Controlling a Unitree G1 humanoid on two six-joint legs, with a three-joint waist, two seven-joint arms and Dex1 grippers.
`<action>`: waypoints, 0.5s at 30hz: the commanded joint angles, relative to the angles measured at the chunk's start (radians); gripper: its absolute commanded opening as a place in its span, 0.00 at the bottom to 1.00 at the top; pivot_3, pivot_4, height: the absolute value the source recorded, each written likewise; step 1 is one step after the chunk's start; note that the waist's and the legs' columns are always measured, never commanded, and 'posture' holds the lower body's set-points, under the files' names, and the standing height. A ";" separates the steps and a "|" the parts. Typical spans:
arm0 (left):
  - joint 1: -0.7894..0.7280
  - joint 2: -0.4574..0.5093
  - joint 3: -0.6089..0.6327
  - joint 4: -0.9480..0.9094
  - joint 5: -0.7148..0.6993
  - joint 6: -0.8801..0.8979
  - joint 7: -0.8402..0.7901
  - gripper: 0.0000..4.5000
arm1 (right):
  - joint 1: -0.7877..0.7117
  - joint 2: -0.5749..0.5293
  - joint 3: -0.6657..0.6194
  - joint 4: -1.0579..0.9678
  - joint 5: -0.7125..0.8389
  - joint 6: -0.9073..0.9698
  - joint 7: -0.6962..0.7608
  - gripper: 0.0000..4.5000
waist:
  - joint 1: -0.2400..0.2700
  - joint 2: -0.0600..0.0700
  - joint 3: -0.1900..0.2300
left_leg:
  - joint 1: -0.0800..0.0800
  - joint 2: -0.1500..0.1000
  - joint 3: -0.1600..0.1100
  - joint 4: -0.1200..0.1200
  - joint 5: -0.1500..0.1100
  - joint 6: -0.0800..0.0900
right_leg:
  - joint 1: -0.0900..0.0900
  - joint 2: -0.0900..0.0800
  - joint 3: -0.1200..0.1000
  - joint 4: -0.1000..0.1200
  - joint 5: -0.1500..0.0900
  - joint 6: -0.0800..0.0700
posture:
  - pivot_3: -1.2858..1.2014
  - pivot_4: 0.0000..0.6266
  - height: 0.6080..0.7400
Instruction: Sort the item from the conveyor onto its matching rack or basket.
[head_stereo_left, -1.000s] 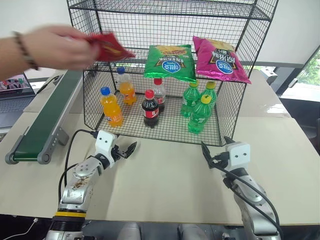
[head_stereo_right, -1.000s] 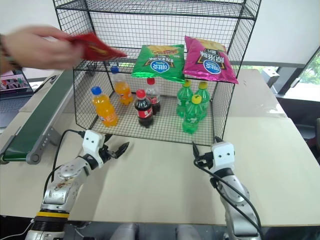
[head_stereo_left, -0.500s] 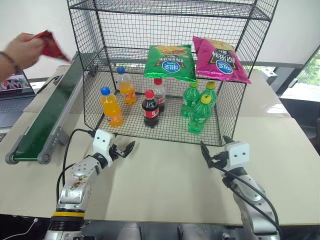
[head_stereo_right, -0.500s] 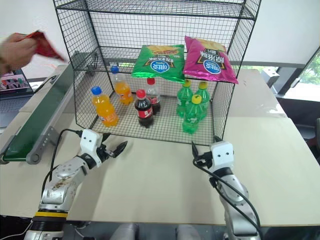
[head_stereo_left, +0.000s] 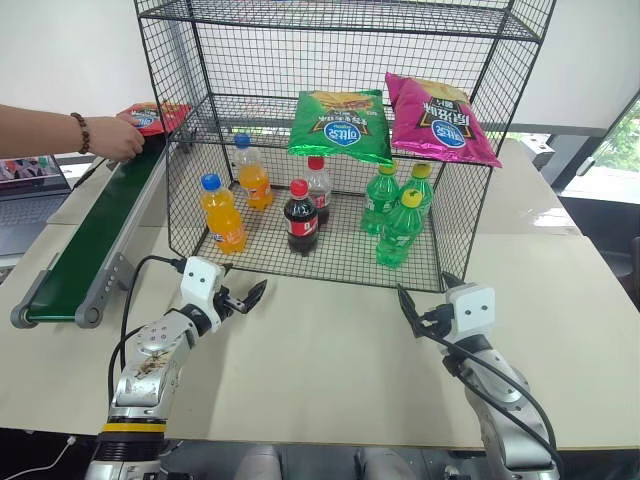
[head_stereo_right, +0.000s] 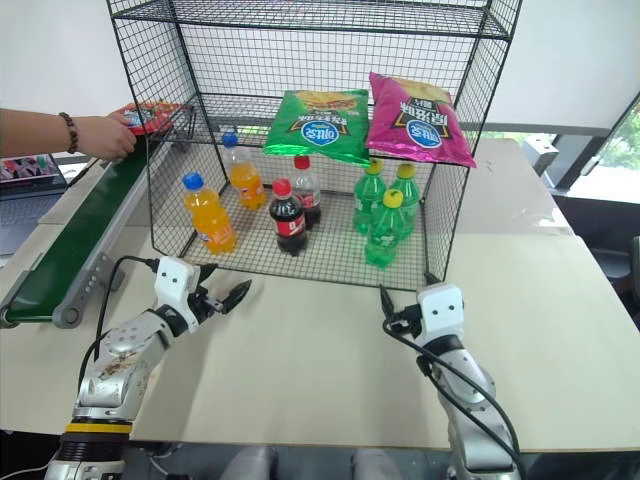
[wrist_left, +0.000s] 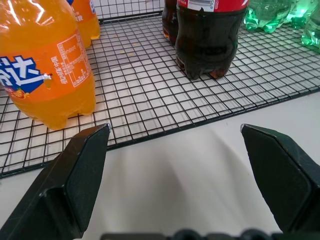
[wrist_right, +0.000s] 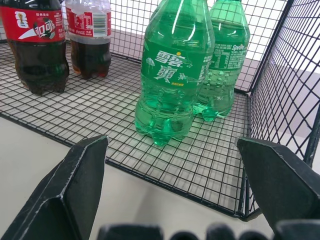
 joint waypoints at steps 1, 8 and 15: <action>0.025 0.033 0.067 -0.095 -0.089 0.037 -0.050 0.99 | -0.026 -0.028 0.000 -0.071 0.041 0.011 0.053 1.00 | -0.001 0.000 0.000 | 0.000 0.000 0.000 0.000 0.000 0.000 | 0.000 0.000 0.000 0.001 0.000 0.000 | 0.52 0.24 1.00; 0.145 0.043 0.339 -0.277 -0.459 0.317 0.016 0.99 | -0.138 -0.172 -0.006 -0.138 0.242 0.086 0.314 1.00 | -0.011 0.000 0.000 | 0.000 0.000 0.000 0.002 0.000 0.000 | 0.000 0.000 0.000 0.003 -0.001 0.001 | 0.52 0.24 1.00; 0.316 -0.034 0.656 -0.356 -0.961 0.468 0.282 0.99 | -0.353 -0.226 0.027 -0.113 0.439 0.171 0.501 1.00 | -0.029 -0.001 0.001 | 0.001 0.000 -0.002 0.003 -0.002 0.004 | 0.001 0.000 -0.001 0.003 -0.001 0.001 | 0.52 0.24 1.00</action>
